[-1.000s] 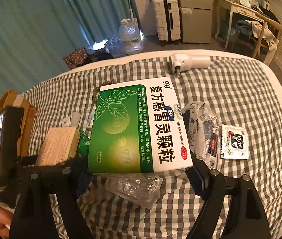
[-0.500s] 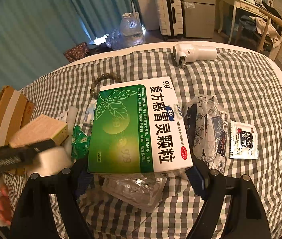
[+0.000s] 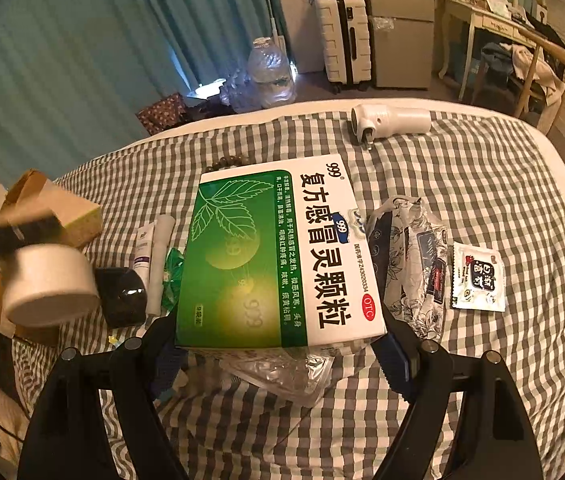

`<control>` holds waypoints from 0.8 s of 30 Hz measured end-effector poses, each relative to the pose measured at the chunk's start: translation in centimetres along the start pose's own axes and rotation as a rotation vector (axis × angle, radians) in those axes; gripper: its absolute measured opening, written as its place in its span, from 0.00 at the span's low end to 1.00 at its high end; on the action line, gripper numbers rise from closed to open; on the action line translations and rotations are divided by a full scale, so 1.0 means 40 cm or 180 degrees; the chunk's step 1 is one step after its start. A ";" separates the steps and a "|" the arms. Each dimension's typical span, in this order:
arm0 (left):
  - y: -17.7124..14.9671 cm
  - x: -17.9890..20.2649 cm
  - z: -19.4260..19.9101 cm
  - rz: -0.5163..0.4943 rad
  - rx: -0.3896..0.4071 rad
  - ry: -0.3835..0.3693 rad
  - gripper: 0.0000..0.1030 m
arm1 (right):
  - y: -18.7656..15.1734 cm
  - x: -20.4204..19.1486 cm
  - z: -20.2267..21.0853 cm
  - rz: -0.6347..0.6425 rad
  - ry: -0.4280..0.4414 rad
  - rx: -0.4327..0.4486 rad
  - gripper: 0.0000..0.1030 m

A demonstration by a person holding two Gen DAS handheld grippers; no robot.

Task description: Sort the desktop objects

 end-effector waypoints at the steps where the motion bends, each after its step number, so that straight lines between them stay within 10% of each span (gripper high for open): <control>1: 0.014 0.004 0.028 -0.0097 0.0139 0.0028 0.47 | -0.003 -0.005 0.006 0.0024 -0.0008 0.0017 0.79; 9: 0.002 -0.028 0.025 0.0053 -0.0066 -0.0285 0.49 | -0.002 -0.046 0.031 0.0155 -0.0034 0.0083 0.79; 11: -0.016 -0.040 -0.008 0.0158 -0.0198 -0.0303 0.75 | 0.004 -0.056 0.041 0.0154 -0.0020 0.0113 0.79; 15: -0.060 -0.046 -0.091 0.0356 -0.0433 -0.0390 0.79 | 0.009 -0.073 0.051 0.0190 -0.0052 0.0157 0.79; 24: -0.158 0.083 -0.252 -0.0416 -0.0755 -0.0222 0.83 | 0.010 -0.040 0.026 0.0088 -0.0063 0.0078 0.79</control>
Point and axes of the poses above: each gripper's, at about its wrist camera, not at the fingertips, and z roughly against the way its jaws point, x to its right, y to its top, the point moved 7 cm from there along -z, roughly the way its jaws point
